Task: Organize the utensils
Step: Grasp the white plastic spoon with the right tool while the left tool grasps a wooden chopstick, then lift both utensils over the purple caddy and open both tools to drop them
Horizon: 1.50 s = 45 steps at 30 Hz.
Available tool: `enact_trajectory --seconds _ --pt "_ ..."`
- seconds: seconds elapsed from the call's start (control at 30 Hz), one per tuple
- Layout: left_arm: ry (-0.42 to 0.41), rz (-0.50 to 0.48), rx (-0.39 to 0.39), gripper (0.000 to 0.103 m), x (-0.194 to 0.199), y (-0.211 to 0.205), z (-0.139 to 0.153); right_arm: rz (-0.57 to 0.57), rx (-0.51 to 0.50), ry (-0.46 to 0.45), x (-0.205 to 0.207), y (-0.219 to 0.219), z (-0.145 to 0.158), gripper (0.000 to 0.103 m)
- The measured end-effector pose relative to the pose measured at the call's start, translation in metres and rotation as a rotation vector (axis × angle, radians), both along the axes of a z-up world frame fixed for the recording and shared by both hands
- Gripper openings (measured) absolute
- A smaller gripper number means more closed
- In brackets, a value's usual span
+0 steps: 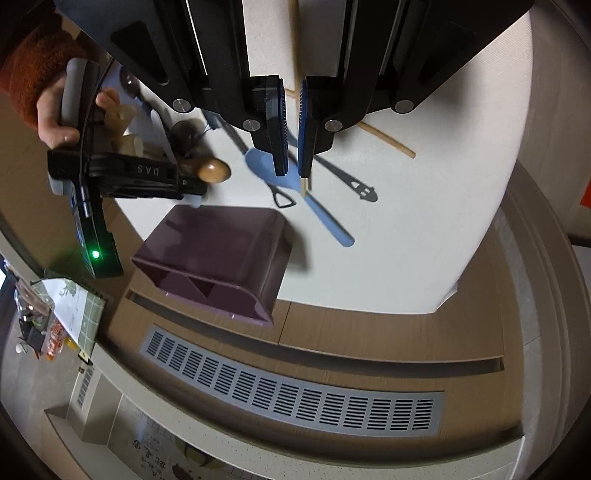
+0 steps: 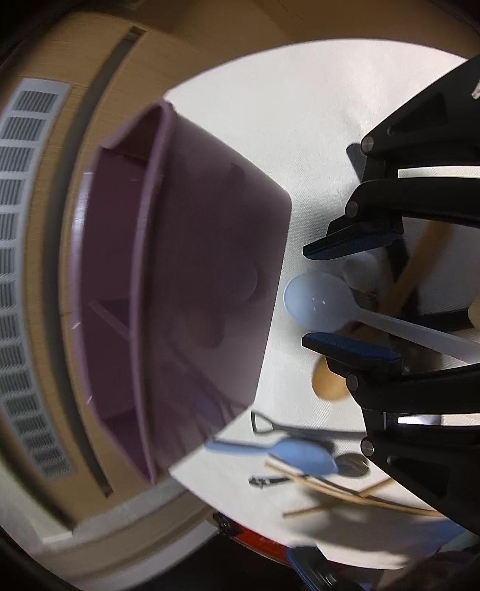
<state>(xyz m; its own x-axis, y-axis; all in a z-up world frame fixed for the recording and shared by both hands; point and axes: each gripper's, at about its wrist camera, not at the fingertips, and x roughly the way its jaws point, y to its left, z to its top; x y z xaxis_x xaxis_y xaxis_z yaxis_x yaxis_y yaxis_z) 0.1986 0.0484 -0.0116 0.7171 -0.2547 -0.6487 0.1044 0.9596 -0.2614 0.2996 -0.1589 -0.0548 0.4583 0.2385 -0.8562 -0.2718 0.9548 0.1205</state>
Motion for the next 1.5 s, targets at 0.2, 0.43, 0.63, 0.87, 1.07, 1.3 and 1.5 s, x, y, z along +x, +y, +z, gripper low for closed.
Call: enact_trajectory --seconds 0.2,0.43,0.63,0.87,1.07,1.3,1.5 --pt "0.097 -0.030 0.005 0.019 0.011 -0.005 -0.022 0.046 -0.007 -0.043 -0.014 0.001 0.007 0.031" --pt "0.182 -0.011 0.079 0.029 0.032 -0.021 -0.041 0.039 -0.014 -0.206 -0.066 -0.026 0.037 0.031" --pt "0.252 0.004 0.125 0.007 0.059 -0.026 -0.046 0.037 -0.050 -0.310 -0.088 -0.039 0.056 0.031" --pt "0.039 0.018 0.024 0.005 0.011 -0.020 0.018 0.029 0.024 -0.406 -0.100 -0.064 0.087 0.031" --pt "-0.164 -0.007 -0.044 0.005 -0.011 -0.032 0.094 0.018 0.110 -0.419 -0.096 -0.075 0.100 0.031" --pt "-0.618 0.027 -0.100 0.005 0.005 -0.045 0.214 -0.067 0.164 -0.850 -0.082 -0.077 0.219 0.032" --pt "-0.593 0.051 -0.107 0.005 0.073 -0.052 0.190 -0.094 0.196 -0.830 -0.017 -0.075 0.210 0.033"
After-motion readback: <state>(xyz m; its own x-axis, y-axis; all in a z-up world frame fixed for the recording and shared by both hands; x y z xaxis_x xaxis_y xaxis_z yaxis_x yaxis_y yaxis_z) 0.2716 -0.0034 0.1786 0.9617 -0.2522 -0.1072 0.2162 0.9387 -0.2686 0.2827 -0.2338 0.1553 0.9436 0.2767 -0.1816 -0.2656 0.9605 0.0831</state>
